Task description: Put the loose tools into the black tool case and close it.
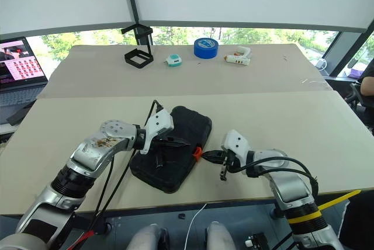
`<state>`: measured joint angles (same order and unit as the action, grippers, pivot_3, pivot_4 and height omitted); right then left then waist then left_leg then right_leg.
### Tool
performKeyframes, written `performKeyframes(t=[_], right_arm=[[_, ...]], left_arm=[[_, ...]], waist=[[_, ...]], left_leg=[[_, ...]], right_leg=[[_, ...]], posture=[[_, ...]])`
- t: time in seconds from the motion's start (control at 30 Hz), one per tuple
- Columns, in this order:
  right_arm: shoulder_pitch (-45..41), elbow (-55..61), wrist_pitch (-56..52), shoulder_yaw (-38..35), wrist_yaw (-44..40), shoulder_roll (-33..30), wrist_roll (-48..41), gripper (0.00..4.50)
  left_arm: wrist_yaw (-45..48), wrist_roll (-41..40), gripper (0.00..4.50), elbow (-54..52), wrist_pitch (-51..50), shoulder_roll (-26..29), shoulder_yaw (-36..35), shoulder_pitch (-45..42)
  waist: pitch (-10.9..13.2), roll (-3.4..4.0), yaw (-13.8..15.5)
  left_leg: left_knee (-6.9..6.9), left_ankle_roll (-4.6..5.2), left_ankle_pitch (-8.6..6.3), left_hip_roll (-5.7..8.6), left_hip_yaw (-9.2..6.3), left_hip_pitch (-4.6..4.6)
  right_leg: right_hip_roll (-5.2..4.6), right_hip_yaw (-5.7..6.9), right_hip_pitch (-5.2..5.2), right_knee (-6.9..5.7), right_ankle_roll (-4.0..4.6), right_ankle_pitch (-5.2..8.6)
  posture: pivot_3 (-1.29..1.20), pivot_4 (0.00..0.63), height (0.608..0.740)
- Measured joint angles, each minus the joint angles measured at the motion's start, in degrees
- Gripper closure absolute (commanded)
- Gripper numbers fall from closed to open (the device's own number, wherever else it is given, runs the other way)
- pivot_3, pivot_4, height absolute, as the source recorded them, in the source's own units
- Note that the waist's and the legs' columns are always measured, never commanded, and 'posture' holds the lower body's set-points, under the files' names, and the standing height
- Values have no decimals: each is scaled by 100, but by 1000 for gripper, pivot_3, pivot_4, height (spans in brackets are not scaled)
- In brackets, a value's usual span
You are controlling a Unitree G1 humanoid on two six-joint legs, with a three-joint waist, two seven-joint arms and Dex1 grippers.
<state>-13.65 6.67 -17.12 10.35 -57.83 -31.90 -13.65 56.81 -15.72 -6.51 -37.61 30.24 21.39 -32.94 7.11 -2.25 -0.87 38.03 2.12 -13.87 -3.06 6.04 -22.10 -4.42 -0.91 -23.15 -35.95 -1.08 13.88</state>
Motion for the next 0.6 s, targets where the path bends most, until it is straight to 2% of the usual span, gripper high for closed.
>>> performKeyframes(t=[0.6], right_arm=[[-308, -415, -126, 134, -113, 280, 117, 4445]], left_arm=[[-41, -17, 4500, -8, -13, 9, -49, 27]], waist=[[1, -1, -43]], left_leg=[[-17, 0, 0, -1, -6, 12]], right_leg=[[9, -3, -7, -7, 3, -4]], posture=[[0, 150, 740]])
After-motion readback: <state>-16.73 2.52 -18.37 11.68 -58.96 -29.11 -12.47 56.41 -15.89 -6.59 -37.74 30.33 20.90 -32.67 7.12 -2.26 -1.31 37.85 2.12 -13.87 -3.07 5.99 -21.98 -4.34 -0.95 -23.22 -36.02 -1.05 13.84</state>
